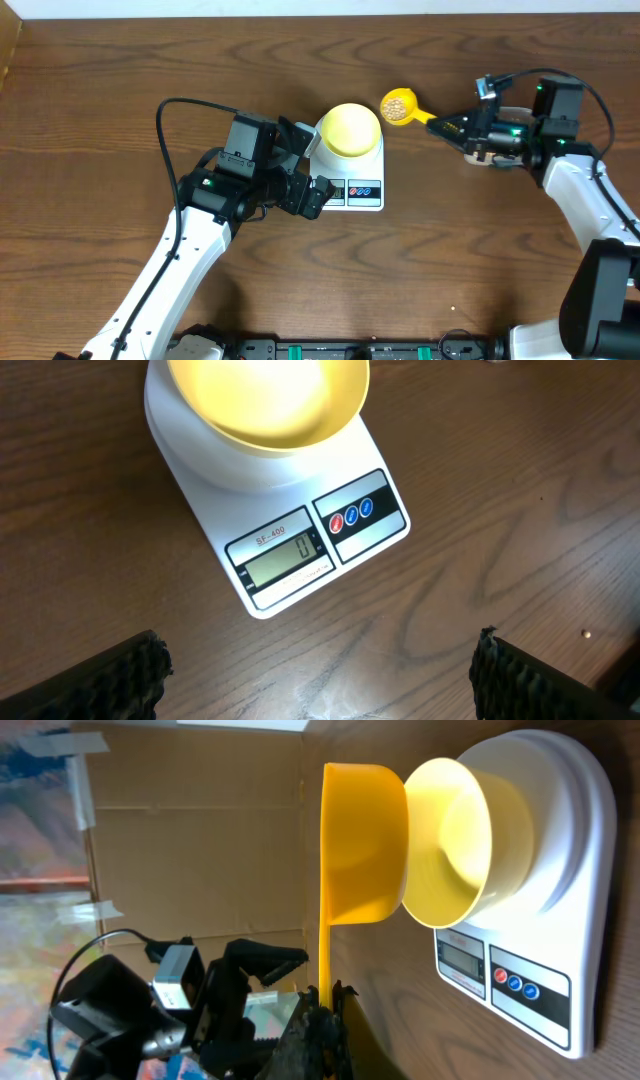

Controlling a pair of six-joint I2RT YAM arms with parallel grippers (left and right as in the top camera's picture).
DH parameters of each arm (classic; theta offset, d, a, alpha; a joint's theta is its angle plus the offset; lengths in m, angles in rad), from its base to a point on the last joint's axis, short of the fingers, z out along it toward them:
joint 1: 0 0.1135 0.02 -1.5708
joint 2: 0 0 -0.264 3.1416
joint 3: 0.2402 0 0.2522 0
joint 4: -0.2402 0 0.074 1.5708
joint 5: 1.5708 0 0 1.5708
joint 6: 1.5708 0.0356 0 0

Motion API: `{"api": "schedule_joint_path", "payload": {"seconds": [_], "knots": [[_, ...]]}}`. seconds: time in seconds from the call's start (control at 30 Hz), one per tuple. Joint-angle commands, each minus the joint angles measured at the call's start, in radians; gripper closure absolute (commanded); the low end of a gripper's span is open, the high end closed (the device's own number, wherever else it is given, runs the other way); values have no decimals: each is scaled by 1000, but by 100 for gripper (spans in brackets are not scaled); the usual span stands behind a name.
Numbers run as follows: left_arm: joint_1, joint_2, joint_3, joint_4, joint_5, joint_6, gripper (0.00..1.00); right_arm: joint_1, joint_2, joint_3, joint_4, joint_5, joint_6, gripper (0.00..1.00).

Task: Scoop item into bowl and weigh 50g on scale
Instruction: 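Carry the scoop leftward over the yellow bowl on the scale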

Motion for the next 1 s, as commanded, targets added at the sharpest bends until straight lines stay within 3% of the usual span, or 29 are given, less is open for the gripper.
{"api": "schedule_joint_path", "payload": {"seconds": [0.0,0.2,0.97], "knots": [[-1,2,0,0,-7,-6,2,45,10,0,12,81,44,99],[-1,2,0,0,-7,-6,2,133,10,0,17,248,43,99],[-1,2,0,0,-7,-6,2,166,10,0,122,309,14,99]]}}
